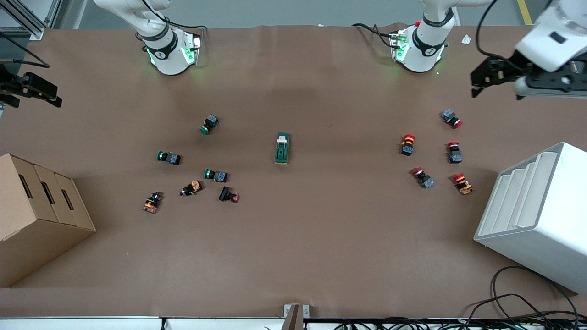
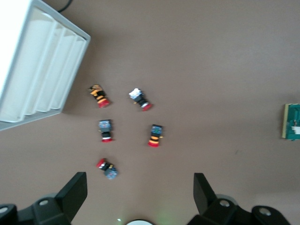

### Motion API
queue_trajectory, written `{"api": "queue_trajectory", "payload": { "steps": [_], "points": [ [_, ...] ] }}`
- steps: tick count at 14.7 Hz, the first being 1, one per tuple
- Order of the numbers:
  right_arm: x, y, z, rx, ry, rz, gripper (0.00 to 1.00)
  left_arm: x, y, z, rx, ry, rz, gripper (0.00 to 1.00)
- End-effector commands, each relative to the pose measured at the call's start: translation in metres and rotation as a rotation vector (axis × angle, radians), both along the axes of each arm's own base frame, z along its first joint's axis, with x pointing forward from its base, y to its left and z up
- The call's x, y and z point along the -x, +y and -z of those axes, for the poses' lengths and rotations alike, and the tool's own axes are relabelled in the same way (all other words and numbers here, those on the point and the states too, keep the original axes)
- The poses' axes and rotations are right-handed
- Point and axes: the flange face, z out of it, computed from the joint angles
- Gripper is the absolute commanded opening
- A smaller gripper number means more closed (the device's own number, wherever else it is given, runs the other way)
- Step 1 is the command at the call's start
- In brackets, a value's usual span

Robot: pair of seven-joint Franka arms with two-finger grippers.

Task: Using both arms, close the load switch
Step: 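Move the left gripper over the green load switch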

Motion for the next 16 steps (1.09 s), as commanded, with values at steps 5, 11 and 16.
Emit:
{"api": "queue_trajectory", "payload": {
  "steps": [5, 11, 16],
  "points": [
    [0.004, -0.003, 0.0, 0.011, -0.01, 0.001, 1.0, 0.022, -0.192, 0.054, 0.052, 0.022, -0.194, 1.0],
    [0.003, -0.005, -0.001, 0.01, -0.016, 0.005, 1.0, 0.08, -0.345, 0.143, 0.055, -0.02, -0.361, 1.0],
    [0.002, -0.009, -0.012, 0.011, -0.036, 0.015, 1.0, 0.135, -0.428, 0.223, 0.023, -0.127, -0.419, 1.0]
  ]
}}
